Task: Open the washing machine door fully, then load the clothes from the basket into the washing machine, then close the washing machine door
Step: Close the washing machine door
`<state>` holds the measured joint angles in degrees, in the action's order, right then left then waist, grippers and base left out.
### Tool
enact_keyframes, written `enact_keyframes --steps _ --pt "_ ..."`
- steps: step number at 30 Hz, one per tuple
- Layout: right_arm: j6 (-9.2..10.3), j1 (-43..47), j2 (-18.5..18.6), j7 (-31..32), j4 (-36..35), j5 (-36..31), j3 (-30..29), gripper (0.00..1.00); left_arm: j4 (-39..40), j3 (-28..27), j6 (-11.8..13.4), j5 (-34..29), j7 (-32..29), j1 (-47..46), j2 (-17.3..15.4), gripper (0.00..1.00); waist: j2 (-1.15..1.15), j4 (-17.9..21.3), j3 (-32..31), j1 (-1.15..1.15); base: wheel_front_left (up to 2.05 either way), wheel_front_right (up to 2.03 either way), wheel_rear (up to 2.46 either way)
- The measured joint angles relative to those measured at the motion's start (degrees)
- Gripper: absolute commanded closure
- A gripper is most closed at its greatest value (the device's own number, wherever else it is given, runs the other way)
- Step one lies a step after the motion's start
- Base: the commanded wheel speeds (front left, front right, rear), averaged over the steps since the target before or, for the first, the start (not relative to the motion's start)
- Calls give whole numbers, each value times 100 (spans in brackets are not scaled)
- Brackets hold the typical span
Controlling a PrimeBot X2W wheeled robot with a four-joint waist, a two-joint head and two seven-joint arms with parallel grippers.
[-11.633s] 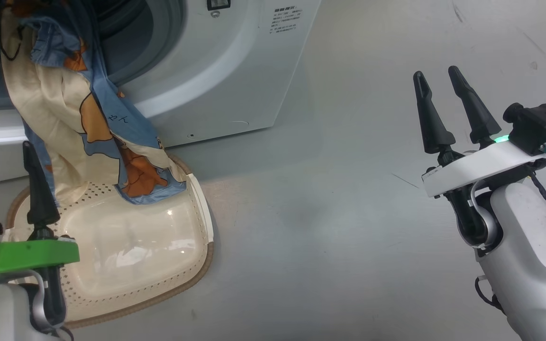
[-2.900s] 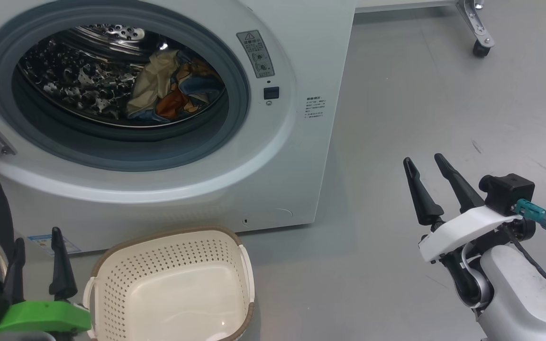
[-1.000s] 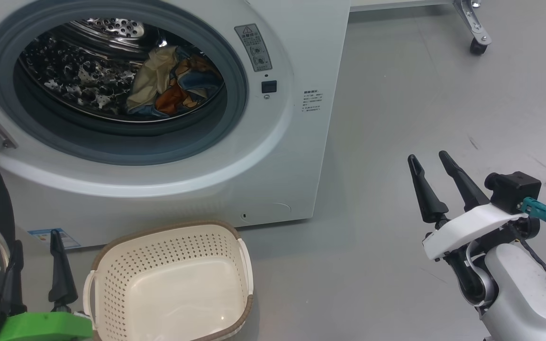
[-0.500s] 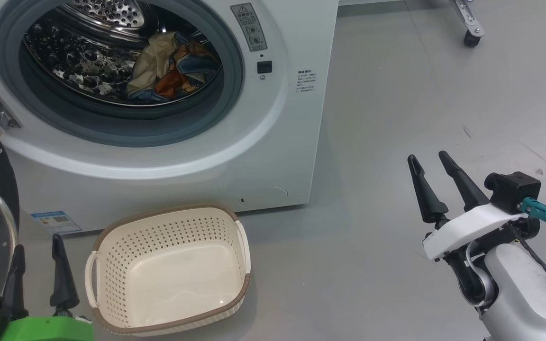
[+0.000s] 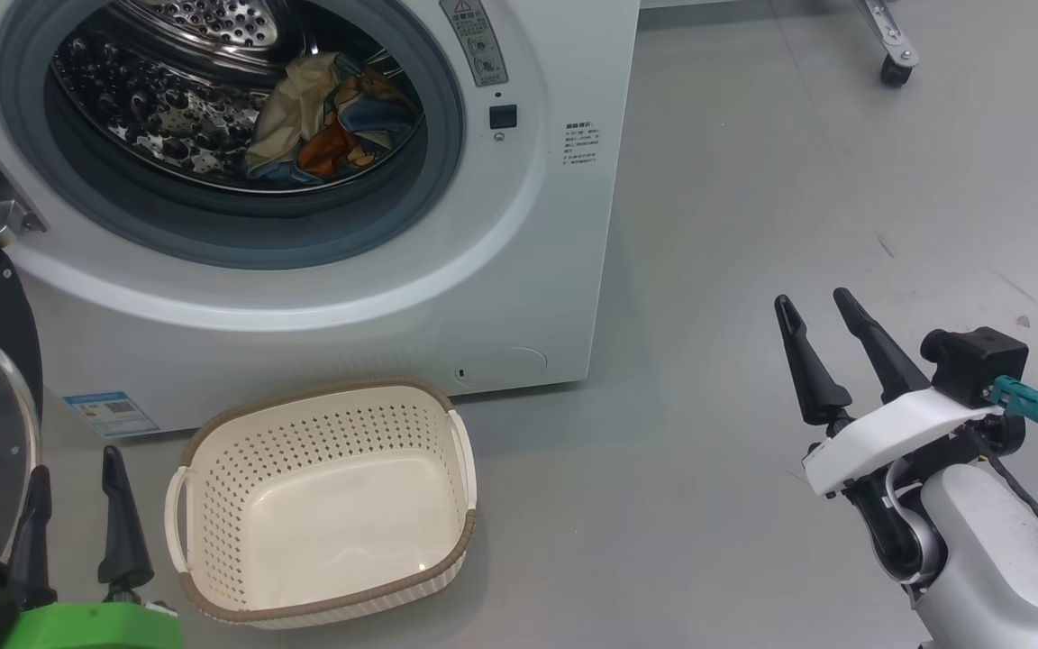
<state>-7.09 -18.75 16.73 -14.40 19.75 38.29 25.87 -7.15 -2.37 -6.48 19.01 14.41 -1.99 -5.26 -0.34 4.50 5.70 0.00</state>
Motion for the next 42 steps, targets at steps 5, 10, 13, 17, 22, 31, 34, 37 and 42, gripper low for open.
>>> enact_keyframes --steps 5,10,13,17,22,31,34,37,42 --pt "0 0 0 0 1 4 13 0 0 10 0 -16 0 1 0 0 0 -7 -8 0 0 0 0" --pt "0 0 2 0 3 4 30 0 -3 21 0 -43 0 4 0 0 0 -15 -13 0 0 0 0" --pt "0 0 2 0 4 4 42 0 -9 21 0 -43 0 13 0 0 0 -21 -17 0 0 0 0" --pt "0 2 4 0 12 5 27 0 -21 57 0 -44 0 15 0 0 0 -44 -25 0 0 0 0" --pt "0 6 58 0 19 13 0 0 -45 108 0 -58 0 15 16 0 0 -151 -50 0 0 0 0" --pt "0 121 70 0 15 21 -35 0 -76 142 0 -59 0 15 24 0 0 -471 -96 0 0 0 0" --pt "0 121 91 0 15 22 -45 0 -97 149 0 -58 0 15 42 0 0 -614 -108 0 0 0 0" --pt "0 121 102 0 12 22 -52 0 -115 159 0 -58 0 15 66 0 0 -770 -122 0 0 0 0" --pt "0 122 109 0 -9 22 -55 0 -141 146 9 -62 0 15 91 0 0 -1055 -142 0 0 0 0"
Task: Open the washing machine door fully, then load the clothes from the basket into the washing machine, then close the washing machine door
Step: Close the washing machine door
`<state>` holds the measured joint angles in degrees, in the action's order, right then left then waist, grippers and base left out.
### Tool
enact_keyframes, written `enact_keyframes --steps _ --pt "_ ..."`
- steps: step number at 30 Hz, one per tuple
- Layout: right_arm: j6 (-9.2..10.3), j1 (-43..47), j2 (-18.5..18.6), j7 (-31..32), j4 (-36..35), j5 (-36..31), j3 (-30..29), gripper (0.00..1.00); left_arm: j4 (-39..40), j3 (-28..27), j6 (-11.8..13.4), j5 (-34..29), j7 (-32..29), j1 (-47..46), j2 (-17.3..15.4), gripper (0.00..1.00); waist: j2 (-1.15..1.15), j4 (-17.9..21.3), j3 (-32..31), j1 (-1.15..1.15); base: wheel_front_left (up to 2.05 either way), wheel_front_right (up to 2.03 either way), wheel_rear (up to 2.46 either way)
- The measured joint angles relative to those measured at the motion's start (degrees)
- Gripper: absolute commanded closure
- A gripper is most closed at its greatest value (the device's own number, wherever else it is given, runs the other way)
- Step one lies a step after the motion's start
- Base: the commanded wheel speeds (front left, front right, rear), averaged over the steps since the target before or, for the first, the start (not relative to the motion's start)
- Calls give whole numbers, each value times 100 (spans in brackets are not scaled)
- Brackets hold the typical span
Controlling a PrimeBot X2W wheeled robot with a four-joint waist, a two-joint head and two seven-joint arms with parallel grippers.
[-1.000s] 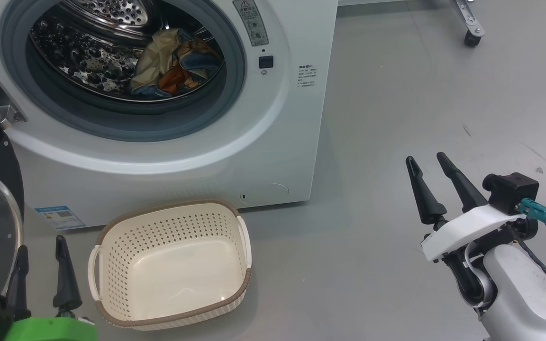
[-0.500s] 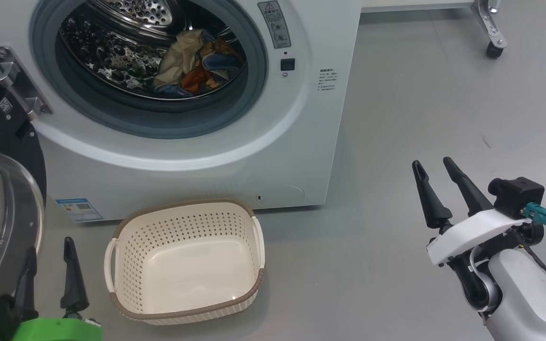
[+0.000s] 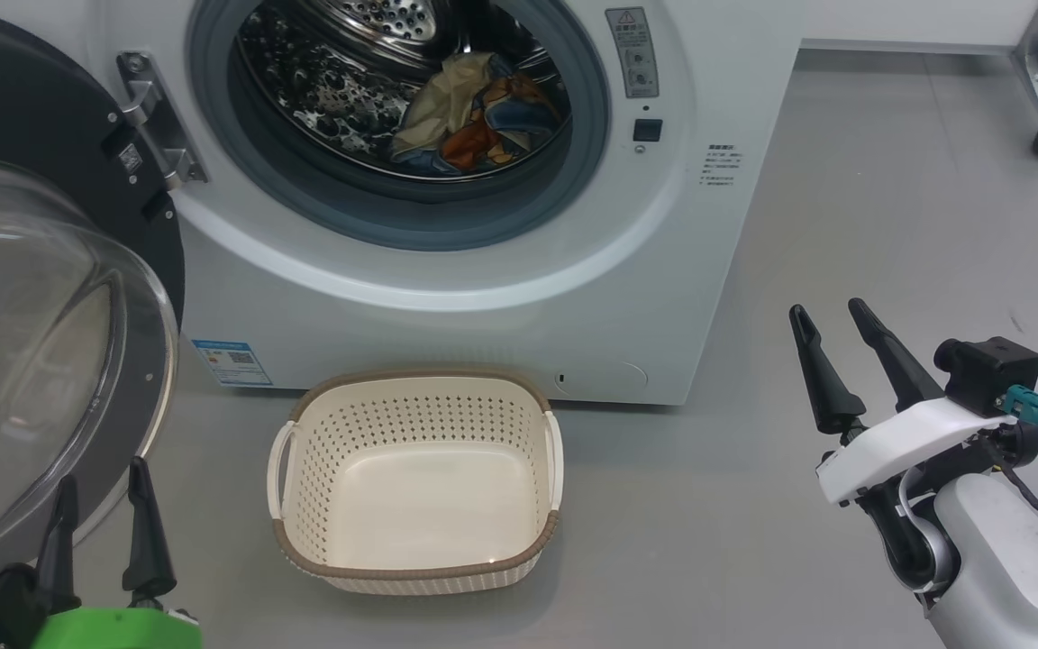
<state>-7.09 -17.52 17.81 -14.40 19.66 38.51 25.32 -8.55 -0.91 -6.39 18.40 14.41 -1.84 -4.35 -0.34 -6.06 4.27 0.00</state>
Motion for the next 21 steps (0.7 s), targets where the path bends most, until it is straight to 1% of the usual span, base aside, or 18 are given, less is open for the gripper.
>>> enact_keyframes --steps 4,5,16,21 --pt "0 18 -1 0 -8 0 8 0 -29 -52 19 -10 0 1 5 0 0 -237 -13 0 0 0 0" --pt "0 18 -1 0 -8 0 8 0 -29 -52 19 -10 0 1 5 0 0 -237 -13 0 0 0 0" --pt "0 95 -18 0 -12 9 49 0 -97 -130 227 -64 0 29 23 0 0 -884 -81 0 0 0 0" --pt "0 98 -19 0 -12 9 70 0 -108 -157 308 -83 0 72 33 0 0 -1115 -110 0 0 0 0"
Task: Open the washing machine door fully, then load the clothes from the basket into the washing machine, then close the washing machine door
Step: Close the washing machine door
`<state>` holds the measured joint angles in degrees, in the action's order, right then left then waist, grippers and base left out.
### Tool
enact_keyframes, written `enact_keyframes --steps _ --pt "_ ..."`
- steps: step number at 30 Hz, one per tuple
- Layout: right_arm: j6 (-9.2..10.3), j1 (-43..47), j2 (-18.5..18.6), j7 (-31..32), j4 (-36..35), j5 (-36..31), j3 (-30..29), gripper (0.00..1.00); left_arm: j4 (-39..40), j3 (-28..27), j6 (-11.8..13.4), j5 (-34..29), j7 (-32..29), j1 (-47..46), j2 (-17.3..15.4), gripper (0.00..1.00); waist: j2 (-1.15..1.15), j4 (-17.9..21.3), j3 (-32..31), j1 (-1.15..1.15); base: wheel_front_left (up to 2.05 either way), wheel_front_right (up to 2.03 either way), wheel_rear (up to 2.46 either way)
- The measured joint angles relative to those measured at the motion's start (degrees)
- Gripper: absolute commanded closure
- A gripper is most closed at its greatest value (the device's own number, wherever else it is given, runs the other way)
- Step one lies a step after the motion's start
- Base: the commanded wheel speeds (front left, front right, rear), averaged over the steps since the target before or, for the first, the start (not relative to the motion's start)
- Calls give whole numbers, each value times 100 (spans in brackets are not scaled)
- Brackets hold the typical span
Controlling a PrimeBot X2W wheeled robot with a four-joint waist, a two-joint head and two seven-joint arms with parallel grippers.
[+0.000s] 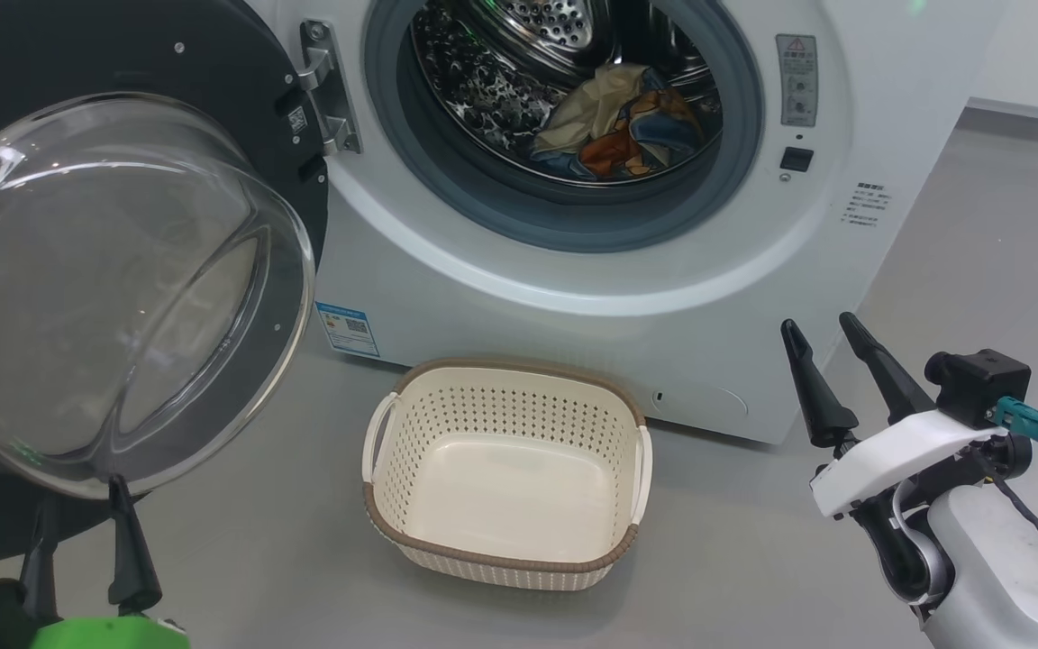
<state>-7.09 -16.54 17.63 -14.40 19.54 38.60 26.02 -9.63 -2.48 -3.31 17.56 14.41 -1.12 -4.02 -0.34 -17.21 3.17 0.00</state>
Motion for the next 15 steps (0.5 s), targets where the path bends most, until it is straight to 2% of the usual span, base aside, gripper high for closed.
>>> enact_keyframes --steps 15 --pt "0 5 -1 0 -1 10 33 0 52 -86 108 -9 0 24 30 0 0 -555 13 0 0 0 0"
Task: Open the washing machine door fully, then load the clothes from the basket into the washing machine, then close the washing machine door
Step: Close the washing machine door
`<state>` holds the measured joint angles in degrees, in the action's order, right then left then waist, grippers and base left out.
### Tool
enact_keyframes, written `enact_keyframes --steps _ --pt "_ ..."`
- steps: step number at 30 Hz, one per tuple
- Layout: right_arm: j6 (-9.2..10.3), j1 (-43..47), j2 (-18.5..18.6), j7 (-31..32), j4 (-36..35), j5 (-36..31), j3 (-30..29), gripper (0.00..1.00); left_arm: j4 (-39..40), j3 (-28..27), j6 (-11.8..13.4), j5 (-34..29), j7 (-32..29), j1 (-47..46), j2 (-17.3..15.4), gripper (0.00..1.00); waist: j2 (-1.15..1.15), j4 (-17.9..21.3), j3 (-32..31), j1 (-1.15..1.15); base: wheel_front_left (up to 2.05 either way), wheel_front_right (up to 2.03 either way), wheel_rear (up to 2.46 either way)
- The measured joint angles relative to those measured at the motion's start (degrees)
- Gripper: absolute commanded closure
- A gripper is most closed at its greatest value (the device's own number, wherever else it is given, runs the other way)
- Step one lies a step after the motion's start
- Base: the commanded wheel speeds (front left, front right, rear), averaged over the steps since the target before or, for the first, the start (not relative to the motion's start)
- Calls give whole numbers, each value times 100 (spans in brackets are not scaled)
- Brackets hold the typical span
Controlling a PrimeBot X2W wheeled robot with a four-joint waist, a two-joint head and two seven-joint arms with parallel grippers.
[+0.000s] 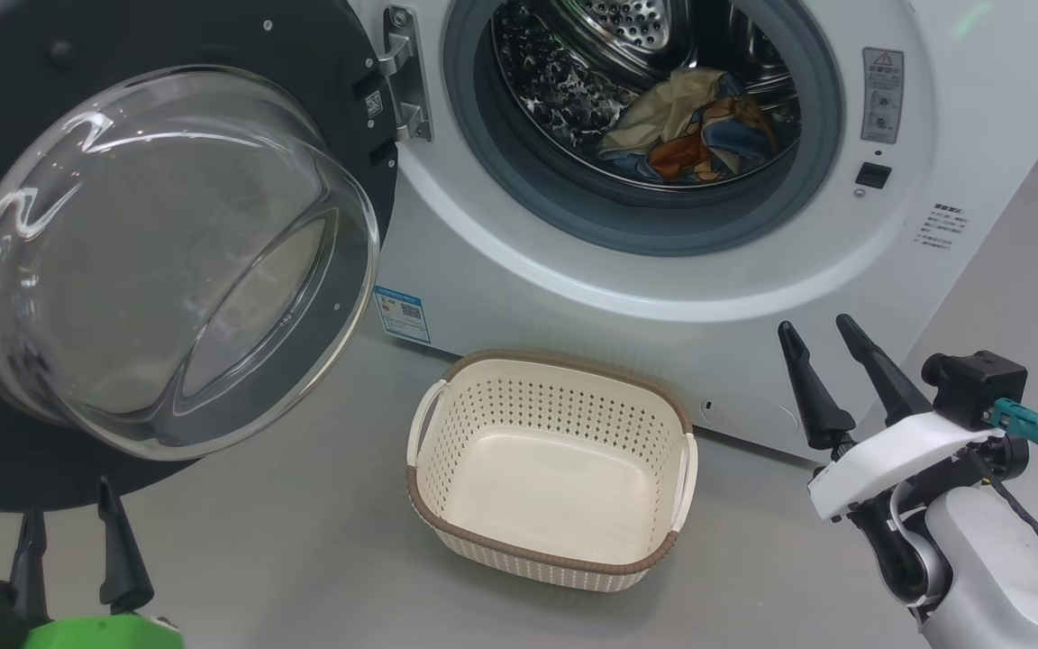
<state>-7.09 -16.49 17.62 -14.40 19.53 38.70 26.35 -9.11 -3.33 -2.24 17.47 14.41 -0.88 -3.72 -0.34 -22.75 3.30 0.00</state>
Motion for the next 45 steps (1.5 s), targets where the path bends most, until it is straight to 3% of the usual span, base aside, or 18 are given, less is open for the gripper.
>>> enact_keyframes --steps 11,37,38,40,41,45 --pt "0 -3 -35 0 -2 0 160 0 82 -109 90 2 0 26 13 0 0 -179 37 0 0 0 0" --pt "0 -8 -21 0 9 51 285 0 310 -237 91 1 0 125 12 0 0 -95 45 0 0 0 0" --pt "0 -8 -18 0 9 51 286 0 310 -240 90 2 0 126 12 36 0 -90 46 0 0 0 0" --pt "0 -9 -4 0 14 59 287 0 310 -249 90 3 0 127 11 89 0 -80 46 0 0 0 0" --pt "0 -10 0 0 18 67 286 0 315 -258 90 7 0 127 10 100 0 -75 45 0 0 0 0" --pt "0 -13 -1 0 21 67 290 0 570 -249 86 -11 0 120 -82 100 0 -55 37 0 0 0 0"
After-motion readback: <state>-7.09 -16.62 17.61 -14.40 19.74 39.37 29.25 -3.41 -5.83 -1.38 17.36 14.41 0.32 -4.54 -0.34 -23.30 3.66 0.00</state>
